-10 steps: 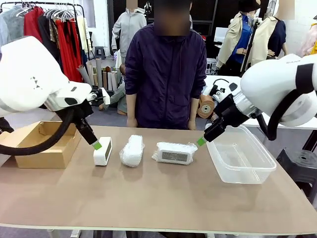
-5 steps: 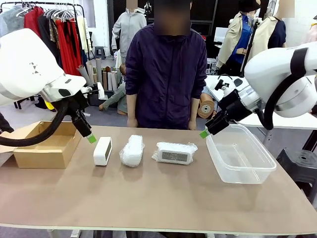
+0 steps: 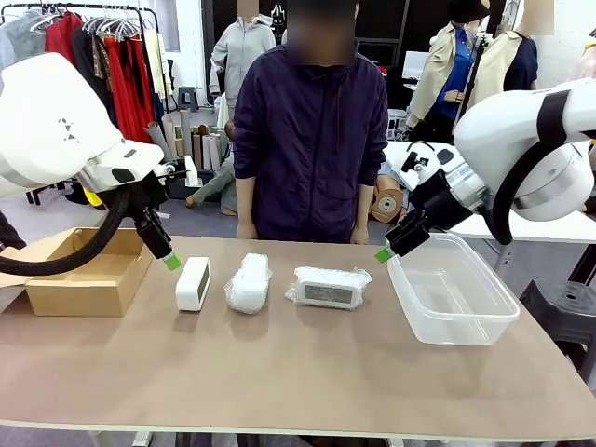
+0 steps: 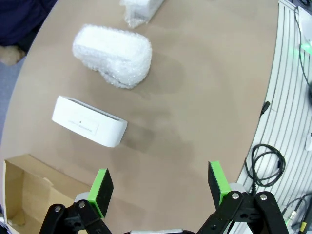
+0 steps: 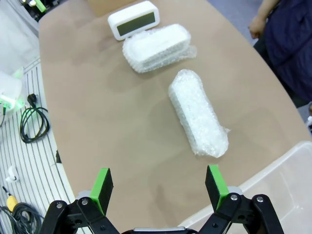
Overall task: Separate and place wrapped and unwrapped clocks.
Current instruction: Pick up the Digital clock indicated by the person.
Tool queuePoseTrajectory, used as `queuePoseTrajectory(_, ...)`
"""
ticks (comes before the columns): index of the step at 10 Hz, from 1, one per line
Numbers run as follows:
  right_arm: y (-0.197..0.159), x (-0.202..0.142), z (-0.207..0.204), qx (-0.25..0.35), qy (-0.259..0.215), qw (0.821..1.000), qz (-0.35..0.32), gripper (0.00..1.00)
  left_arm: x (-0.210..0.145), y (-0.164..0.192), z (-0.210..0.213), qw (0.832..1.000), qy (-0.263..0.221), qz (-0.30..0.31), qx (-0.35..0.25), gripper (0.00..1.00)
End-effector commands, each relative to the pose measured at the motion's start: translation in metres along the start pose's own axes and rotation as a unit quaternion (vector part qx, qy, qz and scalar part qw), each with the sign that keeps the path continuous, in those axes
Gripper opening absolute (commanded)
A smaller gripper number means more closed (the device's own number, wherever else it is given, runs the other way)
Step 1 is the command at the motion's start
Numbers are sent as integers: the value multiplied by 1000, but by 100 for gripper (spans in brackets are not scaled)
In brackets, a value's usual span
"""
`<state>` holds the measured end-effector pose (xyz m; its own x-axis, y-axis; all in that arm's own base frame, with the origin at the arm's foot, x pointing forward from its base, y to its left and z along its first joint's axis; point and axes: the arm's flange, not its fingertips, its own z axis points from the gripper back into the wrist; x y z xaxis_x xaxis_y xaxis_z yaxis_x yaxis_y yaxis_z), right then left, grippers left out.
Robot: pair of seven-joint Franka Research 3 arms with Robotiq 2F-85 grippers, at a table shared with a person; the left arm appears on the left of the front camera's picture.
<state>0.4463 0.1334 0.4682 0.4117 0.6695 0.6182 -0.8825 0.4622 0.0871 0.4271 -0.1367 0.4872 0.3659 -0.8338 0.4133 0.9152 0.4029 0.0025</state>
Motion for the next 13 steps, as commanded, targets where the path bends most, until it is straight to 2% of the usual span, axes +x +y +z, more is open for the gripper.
queuePoseTrajectory(1,-14,4,10,23,-14,998,55,100,1,7,11,999,12,-22,-32,100)
queuePoseTrajectory(3,-29,8,28,78,-28,989,122,100,-2,32,29,994,7,-61,-90,100)
queuePoseTrajectory(5,-45,9,42,75,-44,983,160,100,-3,49,41,986,-27,-114,-123,100)
queuePoseTrajectory(9,-77,8,62,56,-87,980,169,100,-9,73,63,968,-77,-211,-111,100)
queuePoseTrajectory(13,-103,-1,68,86,-125,974,170,100,-28,100,76,963,-137,-210,-96,100)
